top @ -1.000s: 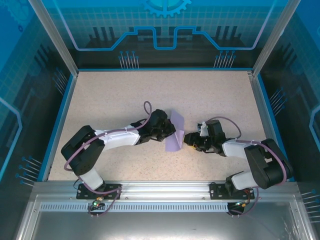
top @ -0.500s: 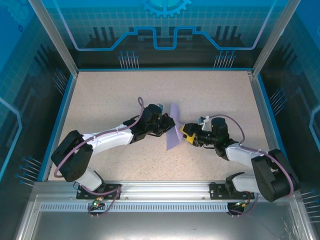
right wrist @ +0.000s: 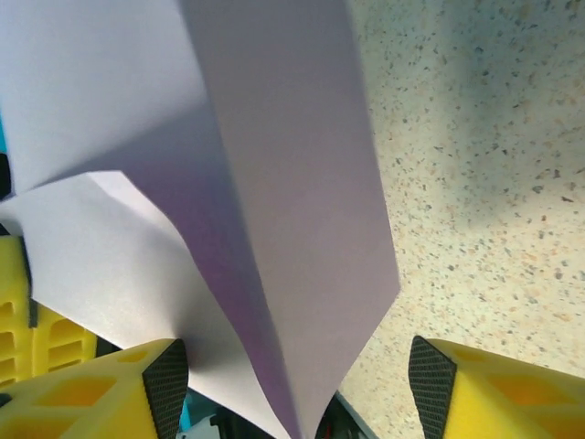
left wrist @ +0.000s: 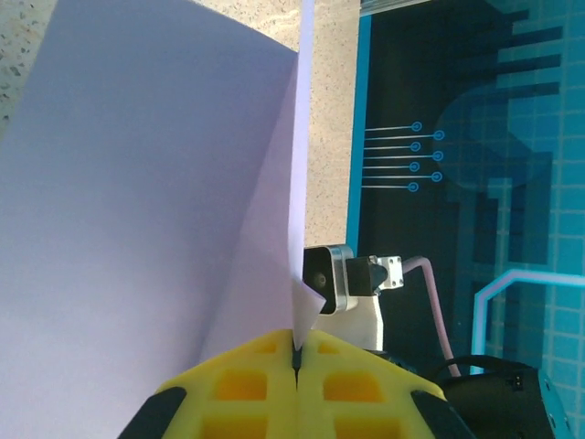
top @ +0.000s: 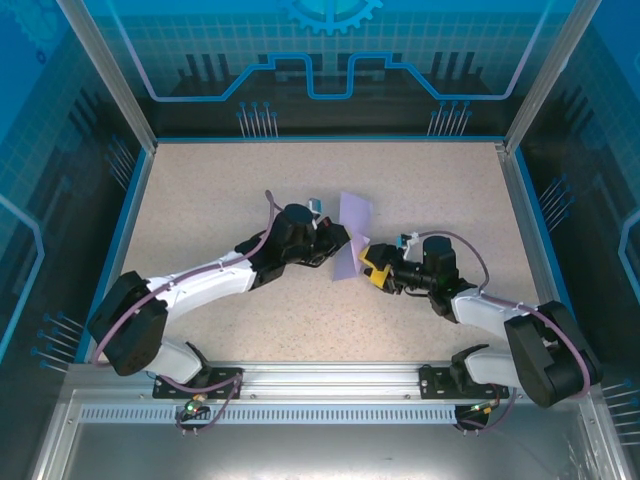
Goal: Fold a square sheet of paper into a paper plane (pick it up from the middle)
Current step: Turn over the paper at the center of the table.
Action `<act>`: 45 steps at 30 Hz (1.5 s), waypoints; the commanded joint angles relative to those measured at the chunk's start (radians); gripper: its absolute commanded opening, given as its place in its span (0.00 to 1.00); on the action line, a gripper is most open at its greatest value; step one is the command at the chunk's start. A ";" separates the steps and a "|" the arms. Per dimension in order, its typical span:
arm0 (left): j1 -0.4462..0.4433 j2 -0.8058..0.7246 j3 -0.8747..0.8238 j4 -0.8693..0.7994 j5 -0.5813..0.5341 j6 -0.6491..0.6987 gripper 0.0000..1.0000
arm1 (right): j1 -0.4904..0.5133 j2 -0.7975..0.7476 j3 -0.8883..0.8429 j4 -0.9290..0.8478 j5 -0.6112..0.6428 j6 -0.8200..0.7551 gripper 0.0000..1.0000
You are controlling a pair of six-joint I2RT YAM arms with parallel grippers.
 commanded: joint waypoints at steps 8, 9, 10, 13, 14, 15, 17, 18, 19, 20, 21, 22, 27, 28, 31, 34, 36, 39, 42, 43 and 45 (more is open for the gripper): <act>0.015 -0.004 -0.058 0.083 0.018 -0.044 0.04 | 0.040 0.000 0.011 0.191 -0.010 0.174 0.64; 0.018 -0.004 -0.061 0.088 0.020 -0.046 0.04 | 0.042 -0.007 0.012 0.191 -0.008 0.174 0.62; 0.020 -0.004 -0.066 0.094 0.023 -0.048 0.04 | 0.042 -0.013 0.014 0.185 -0.005 0.173 0.60; 0.024 -0.004 -0.073 0.097 0.028 -0.051 0.04 | 0.042 -0.023 0.015 0.180 -0.002 0.176 0.56; 0.024 -0.005 -0.077 0.100 0.030 -0.051 0.04 | 0.042 -0.025 0.017 0.182 -0.002 0.175 0.54; 0.026 -0.004 -0.080 0.101 0.031 -0.050 0.04 | 0.042 -0.025 0.018 0.181 -0.002 0.176 0.52; 0.027 -0.008 -0.091 0.107 0.033 -0.054 0.04 | 0.042 -0.026 0.020 0.180 -0.003 0.176 0.48; 0.028 -0.010 -0.100 0.115 0.033 -0.056 0.05 | 0.043 -0.027 0.019 0.180 -0.004 0.176 0.47; 0.031 -0.014 -0.108 0.119 0.034 -0.058 0.05 | 0.042 -0.026 0.018 0.178 -0.003 0.176 0.45; 0.034 -0.016 -0.114 0.121 0.037 -0.060 0.05 | 0.041 -0.026 0.018 0.179 -0.003 0.176 0.44; 0.037 -0.020 -0.123 0.121 0.039 -0.062 0.05 | 0.040 -0.027 0.018 0.180 -0.005 0.176 0.42; 0.038 -0.025 -0.128 0.119 0.039 -0.060 0.06 | 0.041 -0.028 0.017 0.180 -0.004 0.176 0.41; 0.051 -0.042 -0.151 0.114 0.043 -0.056 0.08 | 0.036 -0.031 0.012 0.177 -0.004 0.173 0.33; 0.055 -0.044 -0.154 0.114 0.045 -0.056 0.08 | 0.035 -0.032 0.012 0.175 -0.004 0.174 0.31; 0.056 -0.045 -0.150 0.115 0.054 -0.051 0.09 | 0.032 -0.032 0.012 0.168 -0.003 0.171 0.28; 0.058 -0.044 -0.148 0.116 0.065 -0.045 0.10 | 0.032 -0.028 0.015 0.169 -0.007 0.170 0.24; 0.062 -0.041 -0.149 0.118 0.074 -0.044 0.12 | 0.034 -0.026 0.017 0.165 -0.008 0.167 0.21; 0.065 -0.041 -0.151 0.120 0.083 -0.043 0.15 | 0.032 -0.026 0.023 0.149 -0.010 0.155 0.17; 0.071 -0.045 -0.149 0.109 0.084 -0.036 0.20 | 0.033 -0.036 0.026 0.119 -0.009 0.133 0.13; 0.073 -0.048 -0.147 0.102 0.084 -0.031 0.23 | 0.033 -0.040 0.030 0.100 -0.010 0.120 0.11; 0.079 -0.057 -0.145 0.086 0.084 -0.021 0.28 | 0.030 -0.063 0.045 0.033 -0.008 0.074 0.09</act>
